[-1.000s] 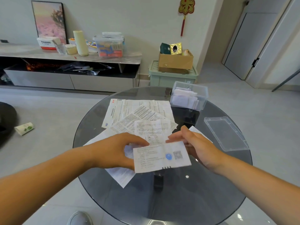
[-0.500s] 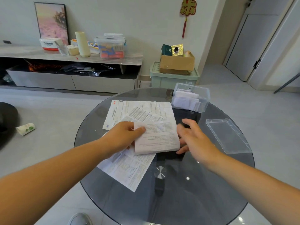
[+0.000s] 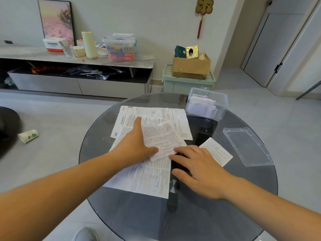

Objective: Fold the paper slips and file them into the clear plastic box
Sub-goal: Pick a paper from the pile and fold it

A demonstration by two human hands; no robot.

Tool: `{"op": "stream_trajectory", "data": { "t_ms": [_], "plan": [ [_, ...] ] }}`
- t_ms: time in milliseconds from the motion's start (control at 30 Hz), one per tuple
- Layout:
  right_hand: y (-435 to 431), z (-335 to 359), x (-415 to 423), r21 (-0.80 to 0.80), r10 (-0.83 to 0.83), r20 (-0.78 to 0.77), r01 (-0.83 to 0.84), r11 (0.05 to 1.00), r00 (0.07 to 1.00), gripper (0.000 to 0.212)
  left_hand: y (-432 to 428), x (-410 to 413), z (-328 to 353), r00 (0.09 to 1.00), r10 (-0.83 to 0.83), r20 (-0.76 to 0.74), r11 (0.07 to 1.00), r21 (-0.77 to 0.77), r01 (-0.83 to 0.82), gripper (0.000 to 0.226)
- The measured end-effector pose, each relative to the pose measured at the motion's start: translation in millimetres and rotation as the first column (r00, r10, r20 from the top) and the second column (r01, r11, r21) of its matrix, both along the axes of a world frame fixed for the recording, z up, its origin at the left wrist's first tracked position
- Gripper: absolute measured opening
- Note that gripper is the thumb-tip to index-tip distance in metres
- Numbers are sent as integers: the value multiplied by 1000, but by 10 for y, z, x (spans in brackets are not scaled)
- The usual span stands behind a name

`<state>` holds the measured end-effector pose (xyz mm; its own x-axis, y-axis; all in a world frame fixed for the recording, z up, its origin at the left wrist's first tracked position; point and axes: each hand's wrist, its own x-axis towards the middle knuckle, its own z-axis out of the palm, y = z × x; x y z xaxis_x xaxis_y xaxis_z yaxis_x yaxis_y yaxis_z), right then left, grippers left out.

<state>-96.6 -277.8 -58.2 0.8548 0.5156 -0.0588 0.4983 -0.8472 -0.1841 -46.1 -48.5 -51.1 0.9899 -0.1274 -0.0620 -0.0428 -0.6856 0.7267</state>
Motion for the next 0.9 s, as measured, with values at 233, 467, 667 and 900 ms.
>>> {"op": "stream_trajectory", "data": {
  "t_ms": [233,467,667,900],
  "plan": [
    [77,102,-89,-65,1,-13,-2,998,1000,71,28,-78,-8,984,-142,105,896,435,83,72],
    [48,96,-151,6,20,-86,-20,1000,996,56,107,-136,-34,953,-301,-22,783,564,260,61],
    [-39,75,-165,66,97,-18,-95,993,995,59,120,-146,99,895,-443,48,750,567,341,66],
    [-191,67,-73,230,55,-32,-47,972,998,54,115,-244,79,817,-577,11,687,547,478,72]
  ]
}}
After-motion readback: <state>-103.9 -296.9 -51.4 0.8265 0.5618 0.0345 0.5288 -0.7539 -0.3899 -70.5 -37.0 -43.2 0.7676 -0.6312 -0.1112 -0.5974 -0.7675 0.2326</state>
